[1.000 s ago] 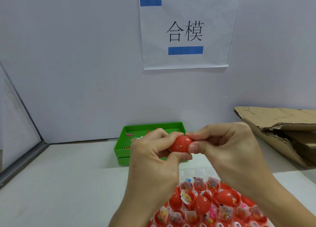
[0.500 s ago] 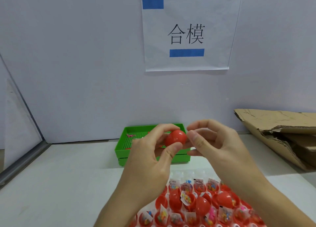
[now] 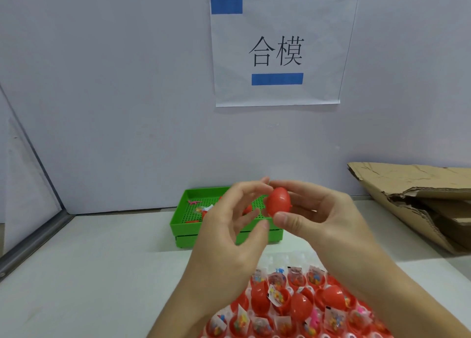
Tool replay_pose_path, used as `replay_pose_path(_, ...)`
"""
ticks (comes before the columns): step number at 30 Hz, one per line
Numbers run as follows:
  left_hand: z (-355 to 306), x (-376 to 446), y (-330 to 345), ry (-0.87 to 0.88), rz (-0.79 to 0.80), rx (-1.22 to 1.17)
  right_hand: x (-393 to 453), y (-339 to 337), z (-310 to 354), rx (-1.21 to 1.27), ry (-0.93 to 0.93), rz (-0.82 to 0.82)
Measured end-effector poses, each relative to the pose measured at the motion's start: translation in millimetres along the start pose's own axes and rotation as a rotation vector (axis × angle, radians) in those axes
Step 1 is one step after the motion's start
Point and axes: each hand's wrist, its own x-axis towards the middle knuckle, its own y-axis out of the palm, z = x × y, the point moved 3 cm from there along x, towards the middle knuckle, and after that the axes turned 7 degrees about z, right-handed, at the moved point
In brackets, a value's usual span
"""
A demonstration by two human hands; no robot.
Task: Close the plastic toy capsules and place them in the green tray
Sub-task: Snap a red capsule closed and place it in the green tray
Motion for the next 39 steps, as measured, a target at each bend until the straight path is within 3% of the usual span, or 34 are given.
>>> replay_pose_path(4, 0, 2, -2, -0.075, -0.077, -0.07, -1, 1, 2, -0.229, -0.089, -0.089)
replay_pose_path(11, 2, 3, 2, -0.127, -0.057, -0.171, -1, 1, 0, -0.307, -0.155, -0.09)
replay_pose_path(15, 3, 4, -1, -0.123, -0.092, -0.114, -2, 1, 0, -0.319, -0.142, -0.014)
replay_pose_path(19, 6, 3, -7, -0.092, -0.147, 0.048, 0, -1, -4, -0.139, -0.001, 0.06)
replay_pose_path(24, 4, 2, -5, -0.019, -0.141, 0.3, 2, -1, -14, -0.027, 0.086, -0.022)
replay_pose_path(28, 7, 3, -6, -0.035, -0.189, 0.196, 2, 0, -20, 0.132, 0.091, -0.026)
replay_pose_path(33, 3, 3, -5, 0.002, -0.173, 0.254, 3, -1, -24, 0.27, 0.127, -0.015)
replay_pose_path(35, 2, 2, -6, 0.013, -0.152, 0.31, 3, -1, -20, 0.234, 0.115, -0.008)
replay_pose_path(39, 4, 2, -7, 0.01, -0.133, 0.422, 1, -1, -14, -0.105, 0.071, -0.035)
